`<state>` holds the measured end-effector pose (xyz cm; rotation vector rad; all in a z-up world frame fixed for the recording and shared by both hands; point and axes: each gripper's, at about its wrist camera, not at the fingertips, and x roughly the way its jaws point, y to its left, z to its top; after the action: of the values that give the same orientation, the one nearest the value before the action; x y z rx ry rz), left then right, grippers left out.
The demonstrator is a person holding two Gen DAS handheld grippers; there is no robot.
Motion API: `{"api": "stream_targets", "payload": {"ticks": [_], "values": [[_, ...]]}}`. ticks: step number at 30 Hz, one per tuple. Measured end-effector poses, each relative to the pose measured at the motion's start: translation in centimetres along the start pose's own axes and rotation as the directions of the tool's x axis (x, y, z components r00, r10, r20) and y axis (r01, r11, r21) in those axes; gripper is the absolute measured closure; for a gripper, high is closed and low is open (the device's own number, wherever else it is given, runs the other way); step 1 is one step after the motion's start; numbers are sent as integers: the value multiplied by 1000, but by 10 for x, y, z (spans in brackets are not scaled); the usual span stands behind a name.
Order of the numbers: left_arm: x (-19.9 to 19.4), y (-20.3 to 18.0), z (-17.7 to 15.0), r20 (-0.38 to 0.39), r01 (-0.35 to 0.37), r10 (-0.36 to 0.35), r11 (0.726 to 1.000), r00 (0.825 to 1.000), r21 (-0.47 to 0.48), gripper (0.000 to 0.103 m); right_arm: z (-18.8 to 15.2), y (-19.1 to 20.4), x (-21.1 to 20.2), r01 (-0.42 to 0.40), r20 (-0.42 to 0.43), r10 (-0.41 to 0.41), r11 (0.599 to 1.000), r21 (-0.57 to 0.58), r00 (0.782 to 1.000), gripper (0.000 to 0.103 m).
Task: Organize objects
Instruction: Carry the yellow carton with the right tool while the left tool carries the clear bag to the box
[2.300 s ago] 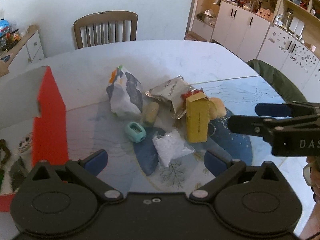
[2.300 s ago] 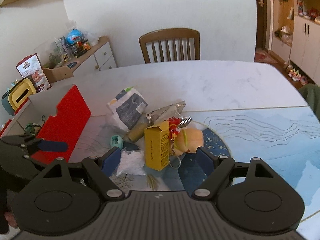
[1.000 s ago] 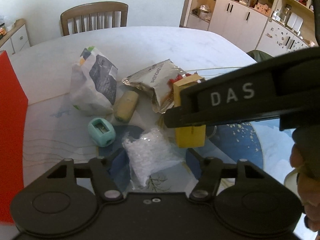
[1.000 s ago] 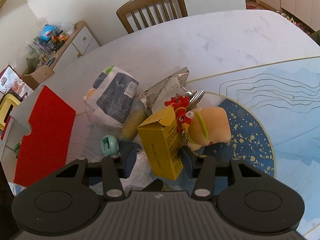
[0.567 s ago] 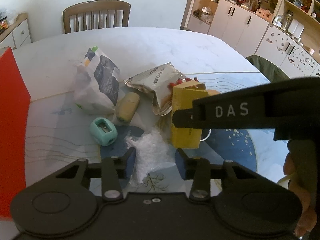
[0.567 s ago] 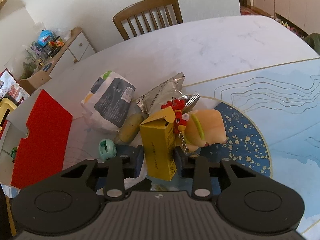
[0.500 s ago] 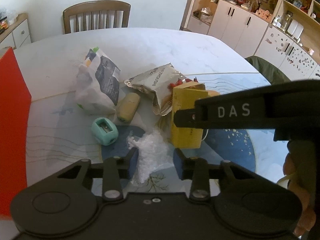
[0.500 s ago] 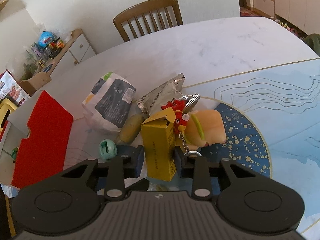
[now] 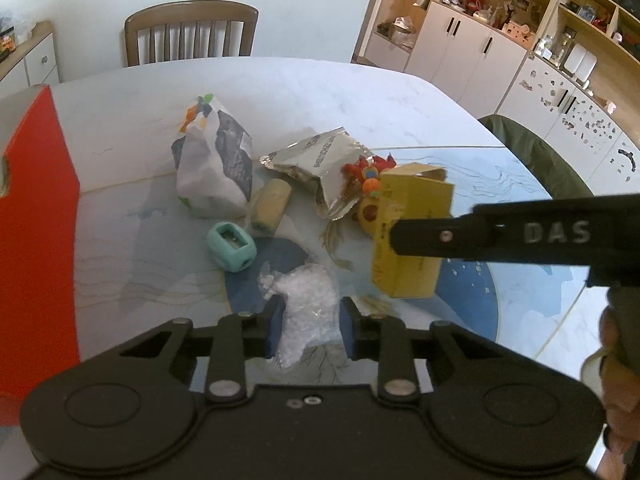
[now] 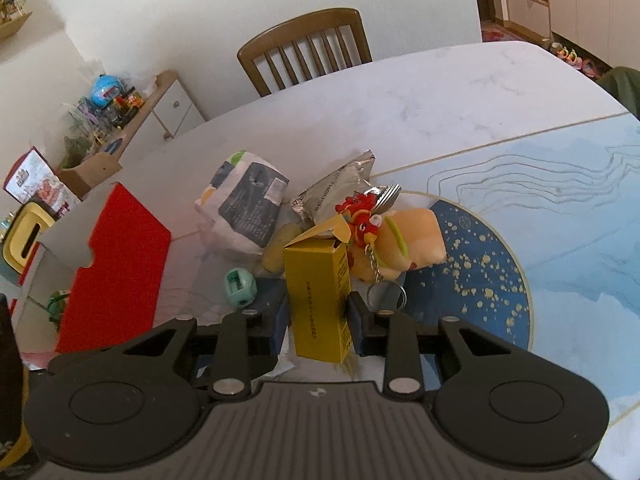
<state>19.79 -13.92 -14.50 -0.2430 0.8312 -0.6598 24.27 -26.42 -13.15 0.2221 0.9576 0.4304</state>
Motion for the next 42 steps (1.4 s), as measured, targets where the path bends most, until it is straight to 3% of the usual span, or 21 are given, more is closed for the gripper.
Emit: {"api": "stream_targets", "payload": {"ticks": [17,31,42], "values": [[-87,31,17,113,65,-57,996,992,-68,76,-11,45,-54,-83,27,84,995,-61,996,72],[-148,88,31,190,36,-15,994,982,-106,76,-3,130,-59,-207,16,212,968,-143,977,72],[-177,148,46,239,-41,71,991,968,-130,76,3,198,-38,-247,-9,251,946,-211,968,72]]}}
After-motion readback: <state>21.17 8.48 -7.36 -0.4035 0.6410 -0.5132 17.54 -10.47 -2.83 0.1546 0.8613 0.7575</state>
